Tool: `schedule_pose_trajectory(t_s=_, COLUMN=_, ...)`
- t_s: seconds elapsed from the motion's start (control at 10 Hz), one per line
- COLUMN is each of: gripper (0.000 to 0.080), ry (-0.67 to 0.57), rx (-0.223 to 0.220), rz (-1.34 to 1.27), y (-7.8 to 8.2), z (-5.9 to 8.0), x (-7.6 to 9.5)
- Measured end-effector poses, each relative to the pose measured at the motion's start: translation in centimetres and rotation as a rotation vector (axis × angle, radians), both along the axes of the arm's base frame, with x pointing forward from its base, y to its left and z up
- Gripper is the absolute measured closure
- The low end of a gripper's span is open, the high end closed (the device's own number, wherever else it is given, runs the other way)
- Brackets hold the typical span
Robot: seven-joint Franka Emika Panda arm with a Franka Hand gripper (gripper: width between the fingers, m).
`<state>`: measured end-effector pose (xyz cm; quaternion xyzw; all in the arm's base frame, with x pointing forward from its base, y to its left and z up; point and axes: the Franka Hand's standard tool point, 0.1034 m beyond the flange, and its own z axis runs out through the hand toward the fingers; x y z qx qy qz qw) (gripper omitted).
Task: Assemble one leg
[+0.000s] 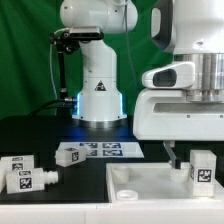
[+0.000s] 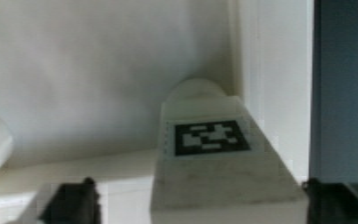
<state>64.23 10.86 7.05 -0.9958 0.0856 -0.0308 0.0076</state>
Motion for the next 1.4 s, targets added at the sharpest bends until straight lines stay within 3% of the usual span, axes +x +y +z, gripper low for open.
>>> schedule_pose_trajectory(t_s=0.1, gripper=0.0514, ry=0.001, rx=0.006, rz=-0.087, y=0.02, z=0.00, x=0.00)
schedule_pose_trajectory(t_s=0.4, gripper=0.0514, ry=0.003, rx=0.019, rz=-0.288, y=0.06, z=0.00, x=-0.01)
schedule_pose_trajectory(t_s=0.8, gripper=0.0514, ry=0.008, rx=0.050, rz=-0.830, y=0.32, z=-0.02, x=-0.16)
schedule_pose_trajectory(t_s=1.2, gripper=0.0514, ry=0.037, rx=0.152, rz=-1.491, y=0.58, z=-0.09, x=-0.03)
schedule_pose_trajectory(t_s=1.4, gripper=0.0514, ry=0.034, rx=0.153, rz=-1.491, y=0.58, z=-0.10, x=-0.03)
